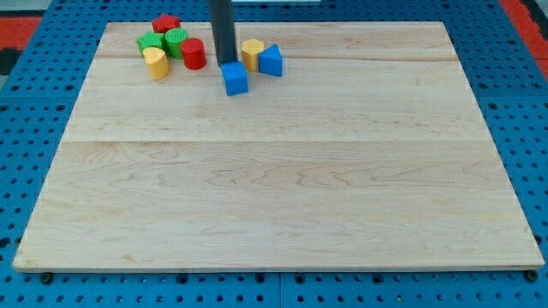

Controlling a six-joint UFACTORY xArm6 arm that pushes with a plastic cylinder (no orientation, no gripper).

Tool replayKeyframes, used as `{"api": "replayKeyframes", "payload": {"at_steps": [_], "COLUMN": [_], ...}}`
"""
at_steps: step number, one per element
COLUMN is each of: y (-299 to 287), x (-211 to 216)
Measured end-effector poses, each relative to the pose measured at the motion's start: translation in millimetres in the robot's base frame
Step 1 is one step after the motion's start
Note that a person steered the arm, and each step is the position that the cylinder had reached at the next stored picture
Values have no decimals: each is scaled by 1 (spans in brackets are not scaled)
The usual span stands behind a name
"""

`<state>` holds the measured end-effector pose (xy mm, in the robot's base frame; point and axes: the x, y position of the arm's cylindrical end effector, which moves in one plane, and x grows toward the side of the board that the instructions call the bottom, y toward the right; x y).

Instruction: Keep the blue triangle on the right side to the blue cube

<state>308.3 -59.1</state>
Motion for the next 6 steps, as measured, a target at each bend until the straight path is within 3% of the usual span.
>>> {"api": "replayKeyframes", "payload": {"at_steps": [3, 4, 5, 6], "y": [0, 26, 64, 65], "x": [-36, -49, -44, -10]}}
